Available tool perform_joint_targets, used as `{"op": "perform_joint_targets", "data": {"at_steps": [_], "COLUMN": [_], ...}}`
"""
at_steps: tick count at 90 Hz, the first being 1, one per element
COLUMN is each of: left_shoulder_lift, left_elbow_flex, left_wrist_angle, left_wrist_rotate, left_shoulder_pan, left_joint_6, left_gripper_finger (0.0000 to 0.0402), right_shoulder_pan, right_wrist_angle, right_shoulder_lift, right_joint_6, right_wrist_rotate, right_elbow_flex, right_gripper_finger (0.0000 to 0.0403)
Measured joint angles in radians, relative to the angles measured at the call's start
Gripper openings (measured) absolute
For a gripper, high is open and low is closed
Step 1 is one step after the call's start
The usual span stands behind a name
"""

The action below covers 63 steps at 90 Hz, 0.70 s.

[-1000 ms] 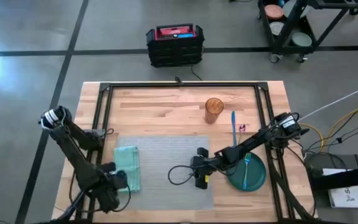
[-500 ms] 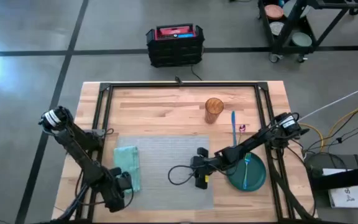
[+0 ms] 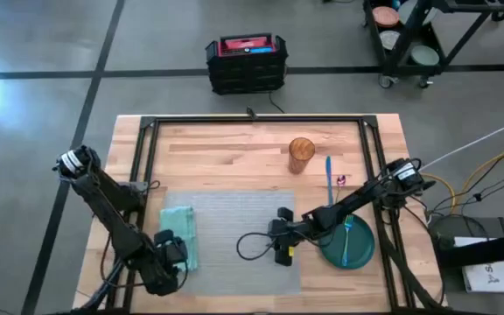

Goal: Set table place
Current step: Move the folded blue table napkin to the left side of the gray table mat

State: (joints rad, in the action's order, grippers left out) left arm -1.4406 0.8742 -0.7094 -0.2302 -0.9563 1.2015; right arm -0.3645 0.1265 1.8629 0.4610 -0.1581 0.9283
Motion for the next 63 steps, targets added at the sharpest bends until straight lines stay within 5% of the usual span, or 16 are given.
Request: {"op": "perform_joint_targets", "data": {"at_steps": [24, 44, 63], "left_shoulder_lift": [0.000, -0.001, 0.007], "left_elbow_flex": [-0.097, -0.175, -0.108], "left_wrist_angle": [-0.019, 0.136, 0.035], "left_wrist_rotate": [0.177, 0.163, 0.190], "left_shoulder_pan": [0.001, 0.005, 0.018], "left_joint_6": [0.000, -0.013, -0.014], "left_gripper_finger": [0.0113, 0.0113, 0.0113], "right_shoulder_pan": [0.000, 0.000, 0.000], "right_wrist_angle": [0.006, 0.006, 0.007], "right_shoulder_lift": [0.000, 0.000, 0.000], "right_joint_6": [0.000, -0.007, -0.007], "right_wrist_rotate": [0.000, 0.000, 0.000], "right_elbow_flex": [0.000, 0.000, 0.000], "right_gripper_finger": [0.0162, 0.0164, 0.0170]}}
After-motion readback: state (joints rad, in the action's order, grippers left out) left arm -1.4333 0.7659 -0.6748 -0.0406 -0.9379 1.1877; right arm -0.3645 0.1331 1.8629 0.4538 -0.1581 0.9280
